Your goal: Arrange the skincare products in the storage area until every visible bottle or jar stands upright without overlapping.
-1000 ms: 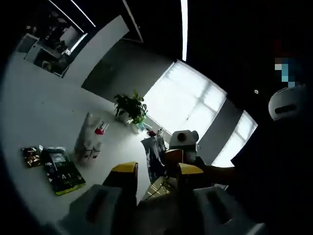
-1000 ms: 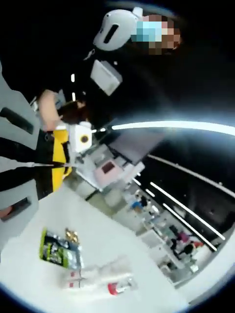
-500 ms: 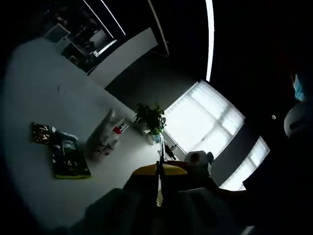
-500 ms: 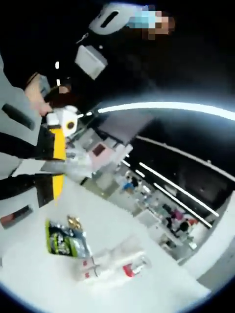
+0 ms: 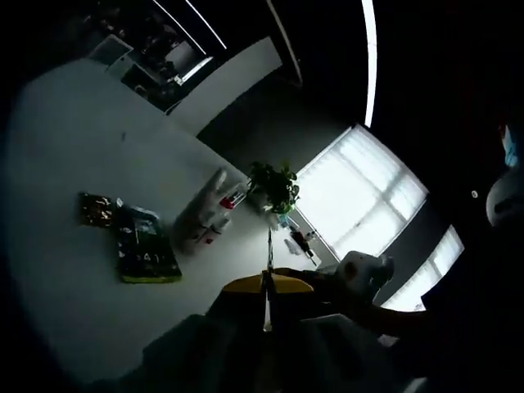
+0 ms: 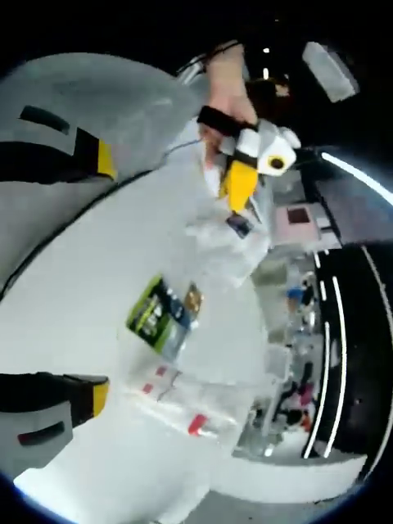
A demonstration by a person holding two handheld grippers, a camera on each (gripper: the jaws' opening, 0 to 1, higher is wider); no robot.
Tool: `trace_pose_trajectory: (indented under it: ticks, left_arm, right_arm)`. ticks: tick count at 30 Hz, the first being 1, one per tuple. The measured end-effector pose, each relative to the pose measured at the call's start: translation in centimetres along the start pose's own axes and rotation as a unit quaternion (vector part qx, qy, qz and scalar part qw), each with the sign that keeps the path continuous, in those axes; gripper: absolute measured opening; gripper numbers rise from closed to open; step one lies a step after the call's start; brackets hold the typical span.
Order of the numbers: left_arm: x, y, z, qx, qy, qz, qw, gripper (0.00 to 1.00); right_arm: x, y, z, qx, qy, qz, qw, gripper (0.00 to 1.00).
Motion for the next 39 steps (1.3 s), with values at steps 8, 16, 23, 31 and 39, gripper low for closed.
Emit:
trace_pose_trajectory:
  ticks: [8,16,23,31,39]
  left_arm:
    - [0.7,-0.5,1.3,0.020,0.000,-0.010,0.9998,0.00]
    - [1.1,-0.4,3.1,0.038,-0.005,-0.010,0.9992,0.00]
    - [1.6,-0.2,5.5,0.052,-0.017,-0.011,0.9985,0.00]
    - [1.8,-0.2,8.4,0.079,-0.032,-0.009,0.9963,0.00]
    - [1.3,-0.4,11.0,0.104,-0.057,-0.012,0.9928,0.00]
  right_arm:
    - [-0.4,0.9,-0.1,-0.027,-0.051,0.015,0.9982,0.99]
    - [0.2,0.5,-0.9,-0.038,-0.027,-0.013,0.9988,0.99]
    - [0.3,0.3,-1.2,-0.049,-0.010,-0.021,0.9985,0.99]
    - [0.2,0.4,-1.3,-0.049,-0.007,-0.020,0.9986,0.99]
    - [0.4,-0.2,-2.4,-0.071,0.026,-0.038,0.9964,0.98]
Point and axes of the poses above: the point that each gripper's makers call its tool centre point, and the gripper's own axes: y roughly forward along the fingers, z roughly to its left, x roughly out of its top, the point moved 5 cm from there along -y, roughly backward along the fingers, and after that the axes turned 11 degrees about -z, right-handed, at the moved point
